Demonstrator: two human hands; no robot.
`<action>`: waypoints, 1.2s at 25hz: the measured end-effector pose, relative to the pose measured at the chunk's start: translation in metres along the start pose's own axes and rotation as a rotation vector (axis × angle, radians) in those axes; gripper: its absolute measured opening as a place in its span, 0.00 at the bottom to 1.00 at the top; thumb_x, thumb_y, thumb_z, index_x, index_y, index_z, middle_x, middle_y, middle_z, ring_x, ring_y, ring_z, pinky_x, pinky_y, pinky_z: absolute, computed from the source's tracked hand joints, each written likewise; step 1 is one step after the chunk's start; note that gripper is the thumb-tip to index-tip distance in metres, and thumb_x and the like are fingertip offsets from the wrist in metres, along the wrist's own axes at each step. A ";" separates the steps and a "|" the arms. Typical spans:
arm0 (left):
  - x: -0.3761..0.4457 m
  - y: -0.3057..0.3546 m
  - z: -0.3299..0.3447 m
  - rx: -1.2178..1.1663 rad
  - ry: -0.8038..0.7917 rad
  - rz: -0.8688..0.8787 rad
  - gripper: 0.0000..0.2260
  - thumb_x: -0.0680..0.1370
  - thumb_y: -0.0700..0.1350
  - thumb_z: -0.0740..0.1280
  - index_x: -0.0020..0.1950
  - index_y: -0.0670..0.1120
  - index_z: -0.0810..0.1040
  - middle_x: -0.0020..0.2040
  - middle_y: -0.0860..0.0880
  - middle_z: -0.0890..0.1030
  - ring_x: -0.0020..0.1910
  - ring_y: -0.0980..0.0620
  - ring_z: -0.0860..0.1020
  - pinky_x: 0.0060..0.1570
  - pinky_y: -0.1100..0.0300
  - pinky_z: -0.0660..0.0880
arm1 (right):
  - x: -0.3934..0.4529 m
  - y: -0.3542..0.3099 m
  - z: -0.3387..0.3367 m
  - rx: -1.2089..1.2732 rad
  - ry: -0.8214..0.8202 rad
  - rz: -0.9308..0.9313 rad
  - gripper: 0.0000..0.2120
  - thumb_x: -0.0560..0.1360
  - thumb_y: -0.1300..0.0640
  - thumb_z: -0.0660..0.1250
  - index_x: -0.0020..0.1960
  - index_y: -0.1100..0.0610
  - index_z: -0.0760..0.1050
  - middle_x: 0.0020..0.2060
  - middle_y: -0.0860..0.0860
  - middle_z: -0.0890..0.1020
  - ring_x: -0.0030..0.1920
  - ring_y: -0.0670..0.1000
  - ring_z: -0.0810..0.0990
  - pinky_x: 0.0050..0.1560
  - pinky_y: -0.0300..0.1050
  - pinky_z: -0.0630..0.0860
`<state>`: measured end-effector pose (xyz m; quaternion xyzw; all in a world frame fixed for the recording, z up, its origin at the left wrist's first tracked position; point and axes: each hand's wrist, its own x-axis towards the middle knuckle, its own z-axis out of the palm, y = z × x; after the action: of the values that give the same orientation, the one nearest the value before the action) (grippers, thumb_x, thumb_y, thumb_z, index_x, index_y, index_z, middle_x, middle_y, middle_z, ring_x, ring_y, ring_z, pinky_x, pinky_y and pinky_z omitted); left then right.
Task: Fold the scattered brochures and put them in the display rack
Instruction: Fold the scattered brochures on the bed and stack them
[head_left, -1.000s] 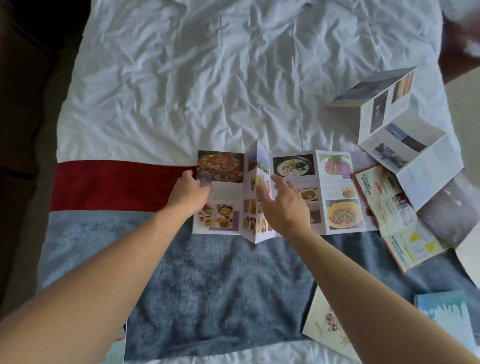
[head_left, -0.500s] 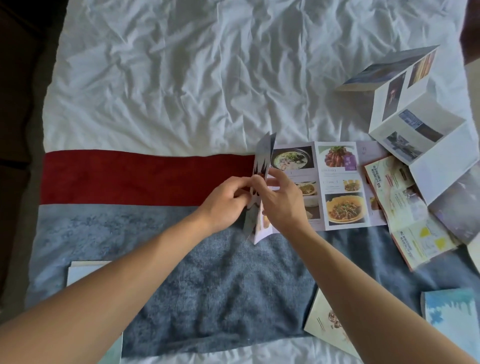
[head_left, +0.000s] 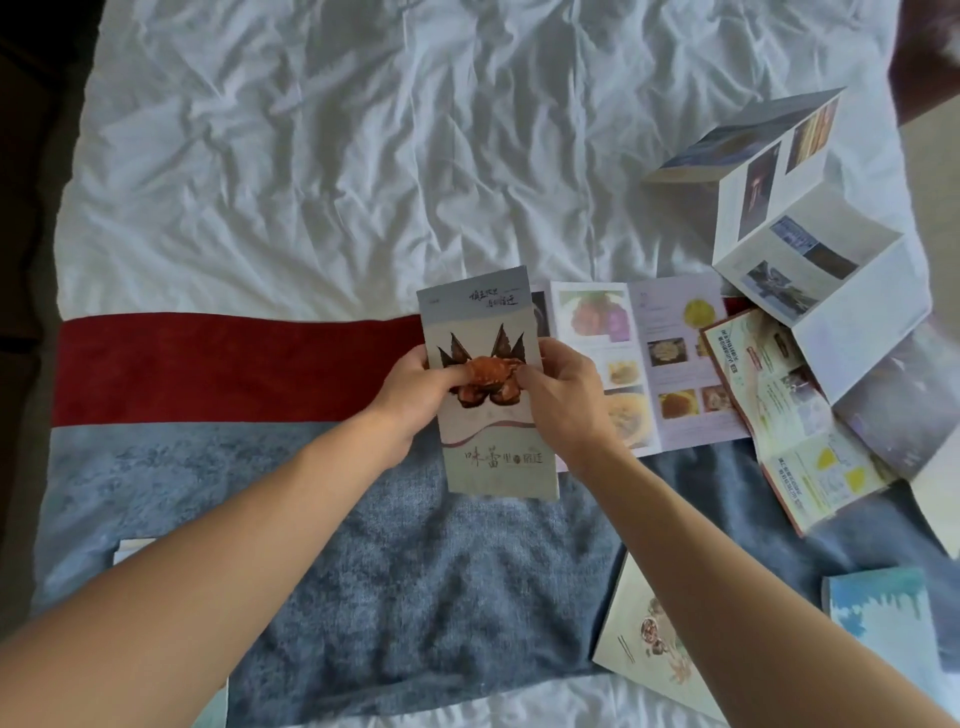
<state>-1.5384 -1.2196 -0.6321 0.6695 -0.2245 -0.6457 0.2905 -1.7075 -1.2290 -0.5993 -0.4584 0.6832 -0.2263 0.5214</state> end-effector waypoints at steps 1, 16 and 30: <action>0.001 0.001 -0.001 -0.013 0.025 -0.005 0.11 0.72 0.41 0.74 0.54 0.48 0.80 0.45 0.53 0.86 0.45 0.54 0.84 0.38 0.63 0.77 | 0.001 0.001 -0.002 -0.029 0.020 -0.015 0.05 0.73 0.60 0.65 0.45 0.53 0.79 0.37 0.46 0.85 0.40 0.54 0.83 0.39 0.50 0.81; 0.011 0.007 -0.029 -0.073 0.086 -0.007 0.19 0.70 0.33 0.60 0.54 0.50 0.81 0.50 0.47 0.86 0.51 0.45 0.82 0.51 0.50 0.78 | 0.022 0.038 -0.016 -0.415 0.188 0.146 0.41 0.75 0.35 0.63 0.79 0.56 0.56 0.77 0.58 0.62 0.74 0.60 0.63 0.73 0.59 0.61; 0.008 0.007 -0.022 0.215 0.228 0.016 0.16 0.72 0.46 0.74 0.56 0.50 0.72 0.49 0.55 0.79 0.47 0.59 0.77 0.39 0.63 0.69 | 0.010 0.016 0.016 0.366 -0.109 0.242 0.12 0.73 0.47 0.68 0.49 0.54 0.84 0.44 0.55 0.87 0.43 0.54 0.86 0.44 0.52 0.81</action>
<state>-1.5153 -1.2279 -0.6338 0.7640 -0.2632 -0.5352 0.2462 -1.6990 -1.2270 -0.6226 -0.2823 0.6516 -0.2571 0.6554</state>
